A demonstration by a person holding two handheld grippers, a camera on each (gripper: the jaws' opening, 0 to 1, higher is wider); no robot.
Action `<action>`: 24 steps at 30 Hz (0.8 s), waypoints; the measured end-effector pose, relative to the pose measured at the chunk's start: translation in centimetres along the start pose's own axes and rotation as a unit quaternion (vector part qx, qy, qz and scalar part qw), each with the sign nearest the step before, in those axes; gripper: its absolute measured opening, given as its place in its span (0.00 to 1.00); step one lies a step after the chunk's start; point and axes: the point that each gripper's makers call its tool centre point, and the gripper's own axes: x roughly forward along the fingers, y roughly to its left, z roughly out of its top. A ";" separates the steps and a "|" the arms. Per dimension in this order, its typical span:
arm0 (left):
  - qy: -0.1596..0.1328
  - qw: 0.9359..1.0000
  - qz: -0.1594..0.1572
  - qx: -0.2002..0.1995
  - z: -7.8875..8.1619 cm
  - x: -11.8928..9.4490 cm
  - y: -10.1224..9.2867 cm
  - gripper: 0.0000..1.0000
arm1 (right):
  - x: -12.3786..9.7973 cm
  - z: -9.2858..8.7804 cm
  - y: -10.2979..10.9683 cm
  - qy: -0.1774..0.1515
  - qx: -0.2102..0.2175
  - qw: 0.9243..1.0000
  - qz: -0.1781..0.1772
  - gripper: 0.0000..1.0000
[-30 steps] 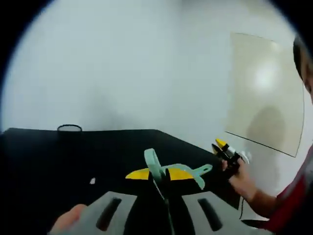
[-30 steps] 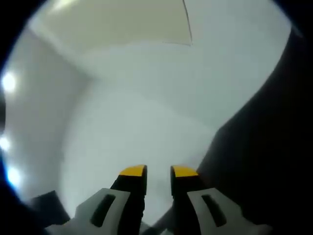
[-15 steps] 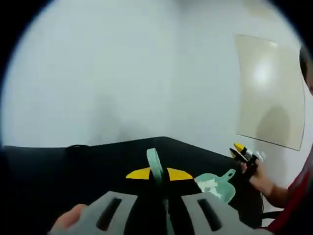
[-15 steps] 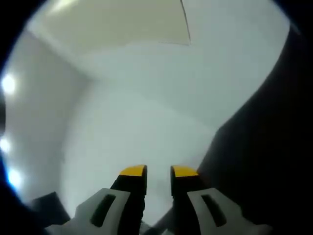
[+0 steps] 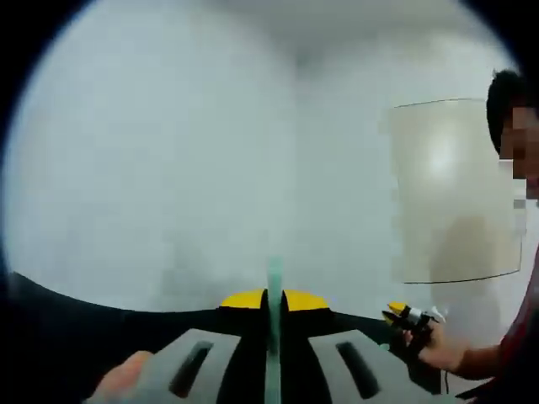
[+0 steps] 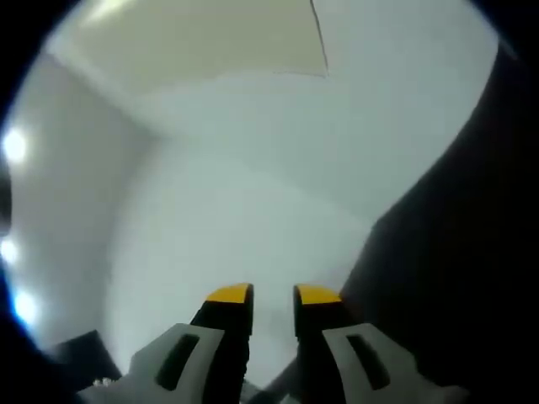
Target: Pick up the broom and sweep the trash on the tabletop into the dustpan.
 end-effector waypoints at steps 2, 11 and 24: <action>0.017 0.999 -0.035 -0.023 -1.2 0.0 -1.9 0.04 | 0.0 0.0 0.0 0.001 -0.001 1.000 0.000 0.21; 0.111 0.992 -0.028 -0.044 -8.3 3.0 1.4 0.04 | 0.0 -0.1 0.0 0.002 0.000 1.000 -0.001 0.21; 0.019 0.998 0.027 -0.057 -3.1 3.8 5.4 0.04 | 0.0 -0.1 0.0 0.001 0.004 1.000 0.000 0.21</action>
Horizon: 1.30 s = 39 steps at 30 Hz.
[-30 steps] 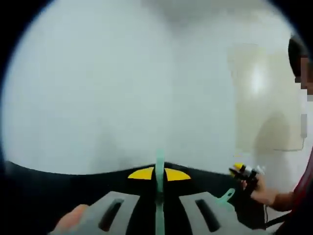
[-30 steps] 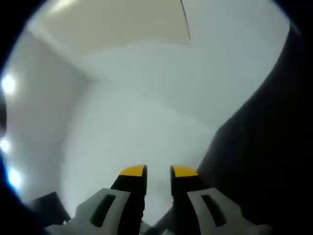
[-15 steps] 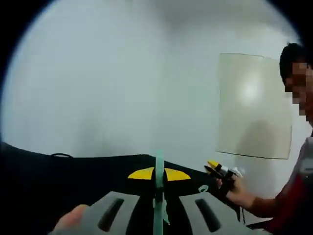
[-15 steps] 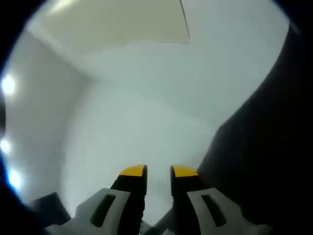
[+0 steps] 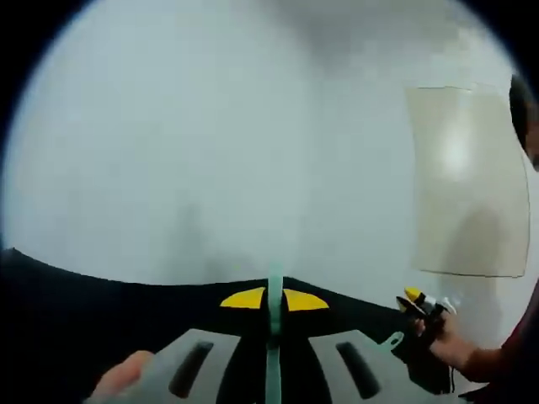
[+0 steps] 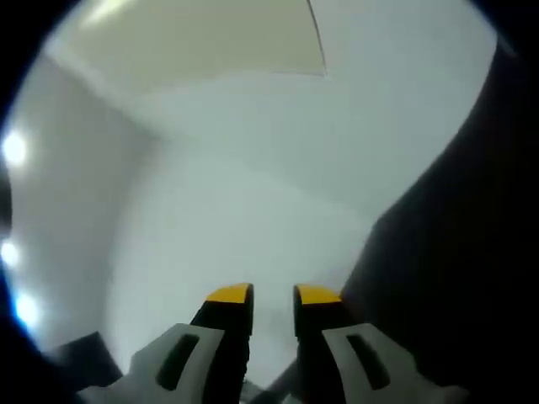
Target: Pick up the broom and sweep the trash on the tabletop into the dustpan.
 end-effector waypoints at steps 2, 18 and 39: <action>-0.040 0.999 0.007 0.000 2.0 -1.0 0.3 0.04 | 0.0 -0.1 0.1 0.000 0.001 1.000 0.001 0.21; 0.014 0.926 0.270 0.265 -1.6 -2.5 7.3 0.04 | -0.2 0.3 0.2 -0.007 0.009 1.000 0.005 0.21; -0.029 0.978 0.149 0.144 -6.1 3.0 -7.8 0.06 | 0.0 0.5 -0.1 -0.010 0.013 1.000 0.009 0.21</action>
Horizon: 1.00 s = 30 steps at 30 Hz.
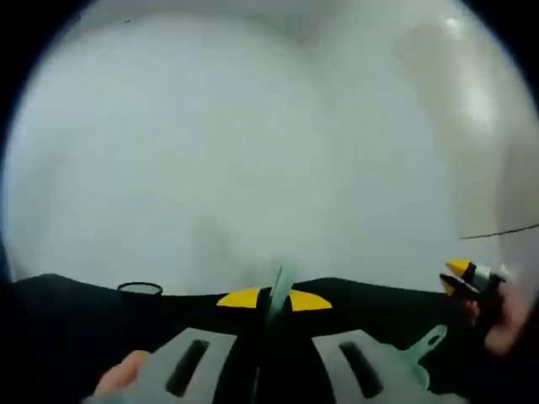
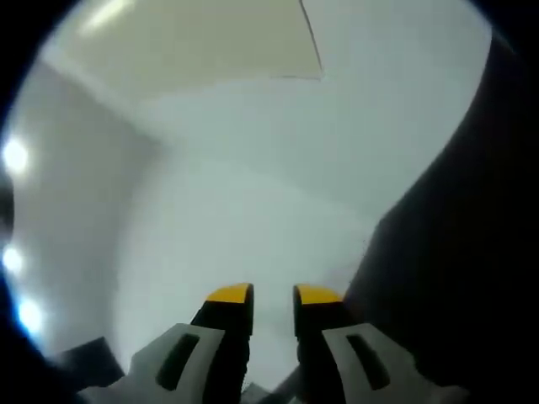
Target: Pick up the broom and sweep the trash on the tabletop into the dustpan.
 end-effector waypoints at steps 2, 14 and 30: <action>-0.018 0.999 -0.020 -0.037 1.2 -0.2 -0.9 0.04 | -0.1 -0.1 0.1 0.000 0.000 1.000 0.000 0.21; -0.071 0.997 0.006 -0.013 6.3 -1.3 2.8 0.04 | -0.1 -0.1 0.1 0.001 0.000 1.000 -0.001 0.21; 0.038 0.992 0.022 0.118 -2.1 2.9 2.5 0.05 | -0.1 0.0 0.1 -0.002 0.002 1.000 0.001 0.21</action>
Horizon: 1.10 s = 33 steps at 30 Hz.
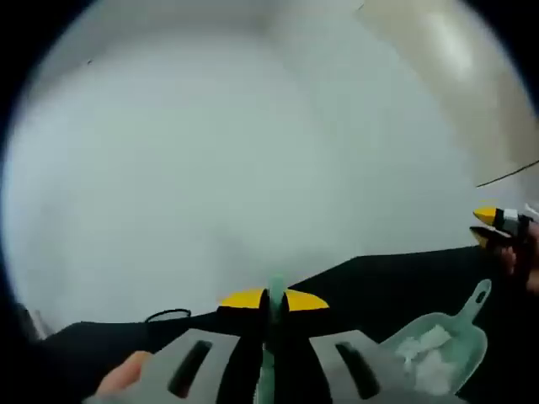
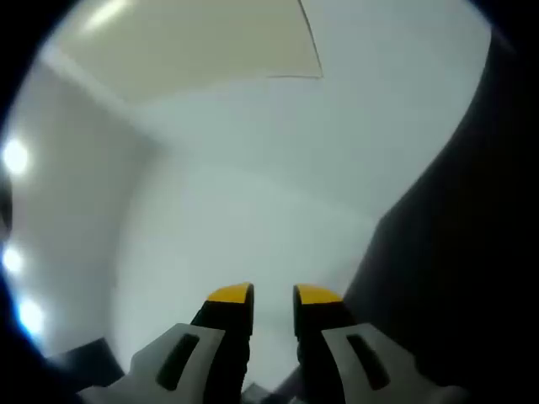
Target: Pick up the broom and sweep the trash on the tabletop into the dustpan.
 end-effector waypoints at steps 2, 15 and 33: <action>0.000 1.000 -0.015 0.014 0.2 -0.4 -1.9 0.05 | 0.0 0.0 0.0 -0.001 0.000 1.000 0.001 0.21; -0.080 0.993 -0.081 -0.036 7.0 -2.0 -8.6 0.04 | 0.0 0.0 0.0 0.000 0.002 1.000 0.001 0.21; 0.000 1.000 0.016 0.007 0.7 -0.7 4.5 0.04 | 0.1 0.0 -0.1 0.000 0.003 1.000 0.001 0.20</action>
